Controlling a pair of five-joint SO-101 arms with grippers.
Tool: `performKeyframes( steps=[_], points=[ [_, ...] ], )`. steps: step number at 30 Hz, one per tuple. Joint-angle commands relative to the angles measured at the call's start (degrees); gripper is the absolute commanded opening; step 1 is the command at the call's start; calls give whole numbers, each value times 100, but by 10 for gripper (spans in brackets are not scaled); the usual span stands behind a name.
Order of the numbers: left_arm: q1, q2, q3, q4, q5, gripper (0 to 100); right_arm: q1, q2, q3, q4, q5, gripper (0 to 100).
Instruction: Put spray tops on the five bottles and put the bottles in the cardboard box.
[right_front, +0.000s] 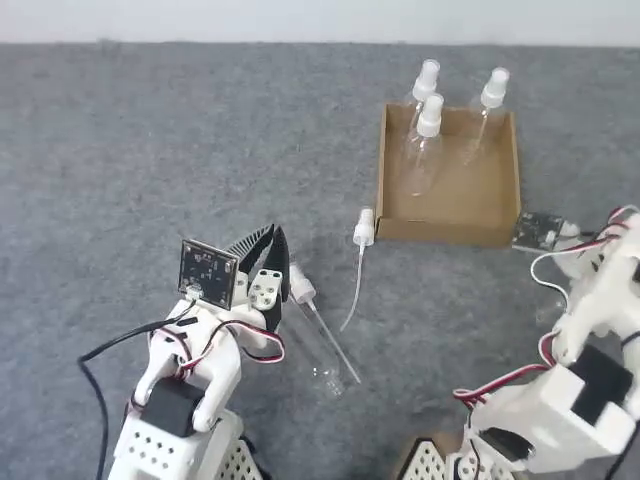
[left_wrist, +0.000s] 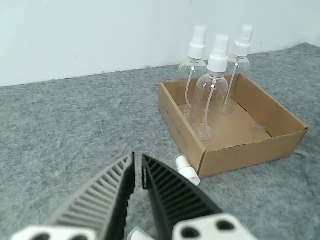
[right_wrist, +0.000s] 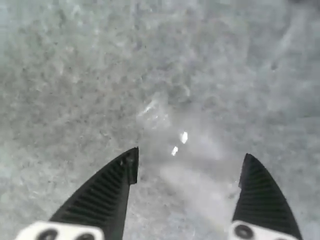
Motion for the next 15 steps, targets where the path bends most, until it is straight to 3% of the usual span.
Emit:
performKeyframes(
  steps=[1, 4, 10, 15],
  points=[
    [-44, -105, -48, -158, -26, 15, 75, -92, 193, -409, -185, 259],
    [-44, -105, -48, -158, -26, 15, 154, -92, 220, -602, -853, 235],
    [-44, -105, -48, -158, -26, 15, 400, -92, 220, -752, -1714, 65],
    [-44, -79, -66, -149, -18, 15, 514, -92, 220, -743, -3007, 46]
  ],
)
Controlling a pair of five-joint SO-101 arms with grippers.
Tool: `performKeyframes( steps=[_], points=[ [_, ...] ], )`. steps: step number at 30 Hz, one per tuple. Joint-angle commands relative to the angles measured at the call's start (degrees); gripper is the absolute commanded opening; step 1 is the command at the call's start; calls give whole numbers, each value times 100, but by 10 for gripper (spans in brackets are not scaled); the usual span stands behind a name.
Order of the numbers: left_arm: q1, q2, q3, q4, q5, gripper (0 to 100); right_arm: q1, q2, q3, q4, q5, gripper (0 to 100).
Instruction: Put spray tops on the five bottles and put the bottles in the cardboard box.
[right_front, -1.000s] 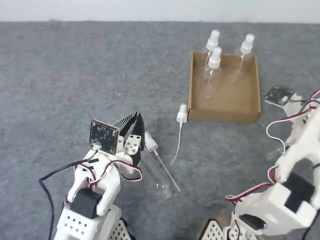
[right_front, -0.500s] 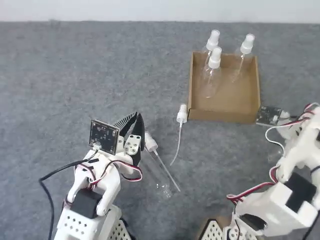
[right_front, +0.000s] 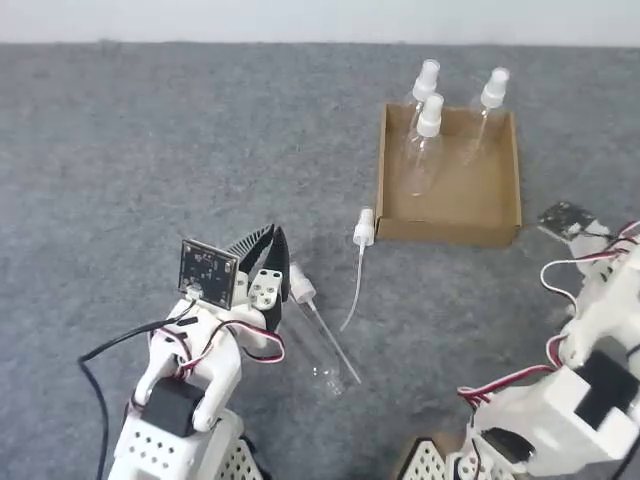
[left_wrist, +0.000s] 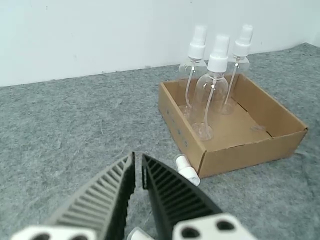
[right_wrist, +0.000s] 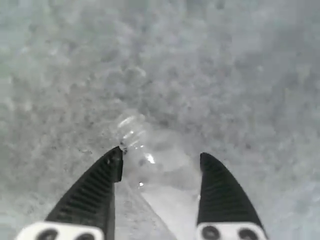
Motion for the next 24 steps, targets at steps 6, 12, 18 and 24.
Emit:
performKeyframes(
  steps=[6, 12, 18, 24],
  points=[
    [-44, -70, -84, -141, -18, 15, 66, -145, -53, -31, -3385, 46],
    [-44, -70, -84, -141, -18, 15, -189, -145, -211, -22, -5073, 91],
    [-44, -70, -84, -132, -18, 15, -567, -145, -659, 426, -5081, 247],
    [-44, -70, -84, -132, -18, 15, -769, -154, -1187, 1349, -3525, 296]
  ],
)
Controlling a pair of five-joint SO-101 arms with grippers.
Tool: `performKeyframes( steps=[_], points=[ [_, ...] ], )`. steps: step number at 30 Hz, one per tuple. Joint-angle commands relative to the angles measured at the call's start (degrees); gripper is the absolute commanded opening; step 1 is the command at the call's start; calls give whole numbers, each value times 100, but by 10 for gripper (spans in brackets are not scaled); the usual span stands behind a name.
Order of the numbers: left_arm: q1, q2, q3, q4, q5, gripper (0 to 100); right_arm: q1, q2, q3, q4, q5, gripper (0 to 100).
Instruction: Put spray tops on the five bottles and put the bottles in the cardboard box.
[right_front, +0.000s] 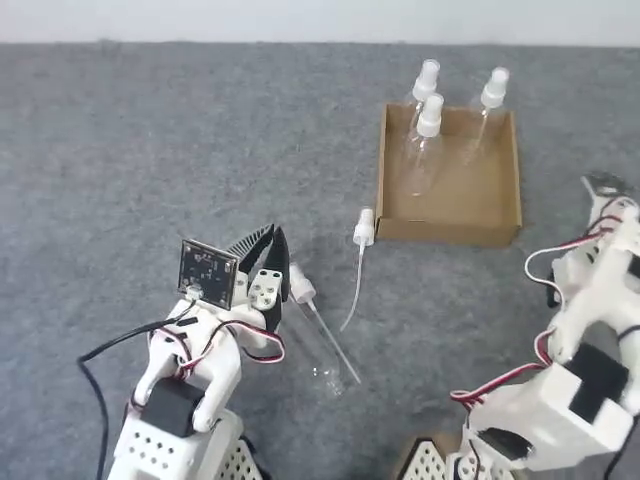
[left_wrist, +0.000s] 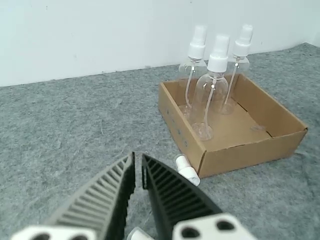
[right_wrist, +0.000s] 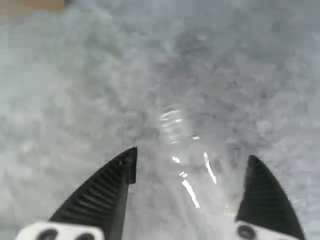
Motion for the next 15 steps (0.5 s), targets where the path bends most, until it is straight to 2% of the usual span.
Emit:
performKeyframes(
  steps=[1, 9, 12, 15],
  points=[
    [-44, -70, -84, -132, -18, 15, -84, -154, -519, 444, 1064, 295],
    [-44, -70, -84, -132, -18, 15, 207, -101, -158, 532, 3455, 293],
    [-44, -70, -84, -132, -18, 15, 391, -92, 158, 110, 3859, 293],
    [-44, -70, -84, -132, -18, 15, 505, -92, 571, -514, 3868, 292]
  ],
)
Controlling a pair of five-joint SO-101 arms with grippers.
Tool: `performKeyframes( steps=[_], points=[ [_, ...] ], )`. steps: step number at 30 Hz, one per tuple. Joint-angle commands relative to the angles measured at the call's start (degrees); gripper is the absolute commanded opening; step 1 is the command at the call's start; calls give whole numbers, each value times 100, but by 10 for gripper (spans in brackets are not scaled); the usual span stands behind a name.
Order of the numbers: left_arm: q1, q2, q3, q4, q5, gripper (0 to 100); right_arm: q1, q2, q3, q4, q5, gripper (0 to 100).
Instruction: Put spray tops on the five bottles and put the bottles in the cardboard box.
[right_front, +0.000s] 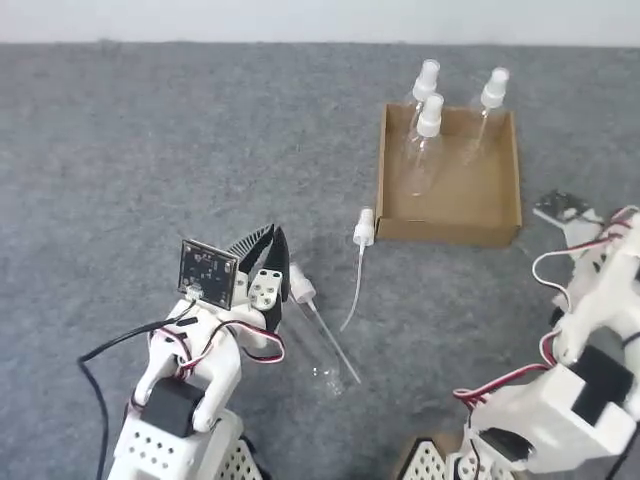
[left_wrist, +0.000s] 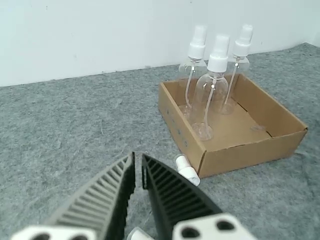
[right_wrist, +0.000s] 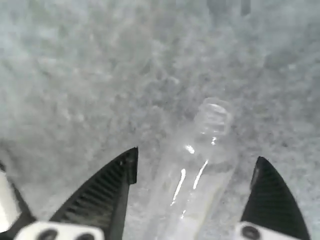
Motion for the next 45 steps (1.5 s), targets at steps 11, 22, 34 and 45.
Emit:
performKeyframes(
  steps=[11, 22, 34, 45],
  points=[
    [-53, -53, -224, -26, -202, 15, 215, -92, 853, -1068, -466, 32],
    [-9, 2919, -2765, 1301, -721, 18, 558, -347, 325, -1077, -2330, 6],
    [-97, 6716, -5297, 3815, -2136, 21, 602, -374, 334, -1393, -2338, 7],
    [-202, 6462, -3873, 4176, -3059, 43, 602, -400, 334, -1349, -2330, 9]
  ],
)
